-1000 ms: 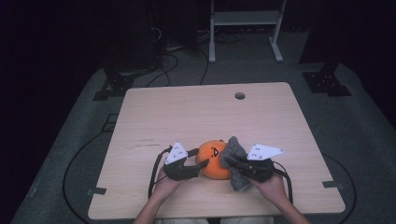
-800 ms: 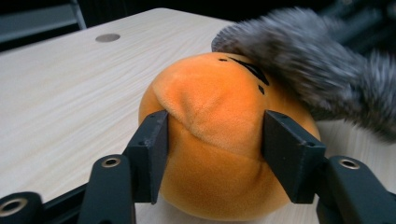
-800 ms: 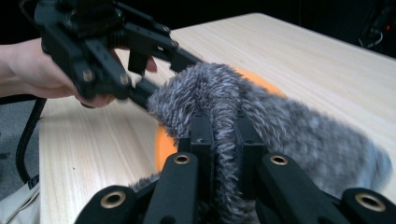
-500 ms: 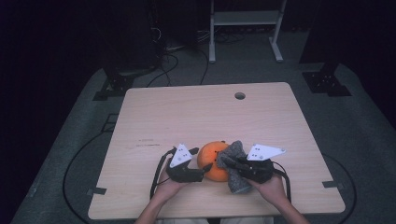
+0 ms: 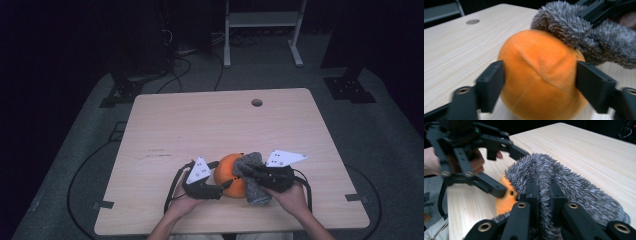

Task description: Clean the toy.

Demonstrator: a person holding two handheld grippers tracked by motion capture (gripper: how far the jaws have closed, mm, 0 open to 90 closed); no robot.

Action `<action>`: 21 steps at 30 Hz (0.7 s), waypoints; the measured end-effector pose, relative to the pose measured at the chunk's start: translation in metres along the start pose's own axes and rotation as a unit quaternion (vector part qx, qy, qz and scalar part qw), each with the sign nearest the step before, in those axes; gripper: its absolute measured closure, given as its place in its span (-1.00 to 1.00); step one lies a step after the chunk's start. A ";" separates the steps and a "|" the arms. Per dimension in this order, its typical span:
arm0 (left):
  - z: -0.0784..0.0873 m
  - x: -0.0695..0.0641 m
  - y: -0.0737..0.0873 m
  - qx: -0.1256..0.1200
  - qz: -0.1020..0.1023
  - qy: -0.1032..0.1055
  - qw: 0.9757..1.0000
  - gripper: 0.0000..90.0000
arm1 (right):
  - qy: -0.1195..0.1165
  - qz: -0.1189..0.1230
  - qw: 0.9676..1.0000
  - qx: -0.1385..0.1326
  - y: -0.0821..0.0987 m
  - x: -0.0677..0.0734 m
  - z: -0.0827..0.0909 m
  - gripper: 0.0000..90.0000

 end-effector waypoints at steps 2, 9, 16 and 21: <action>0.001 -0.005 0.000 0.005 -0.040 0.002 0.999 -0.21 | -0.007 0.012 1.000 -0.002 -0.005 0.006 -0.002 0.80; 0.009 -0.004 0.009 0.022 -0.062 0.016 0.998 -0.10 | 0.032 -0.021 0.999 0.014 0.004 -0.025 0.003 0.80; 0.006 0.004 -0.008 -0.007 0.082 0.026 0.996 -0.48 | -0.014 -0.027 0.999 0.010 0.008 0.003 -0.003 0.80; 0.008 0.006 0.001 0.003 0.058 0.011 0.998 -0.26 | -0.004 -0.013 1.000 0.016 0.009 -0.001 -0.004 0.80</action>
Point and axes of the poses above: each handheld gripper's, and its own axes: z roughly backward along the jaws, y roughly out of its underside, x roughly to its left, the point moved 10 cm from there along -z, roughly forward along the jaws, and after that the axes turned 12 degrees about -x, right-handed, at the moved point
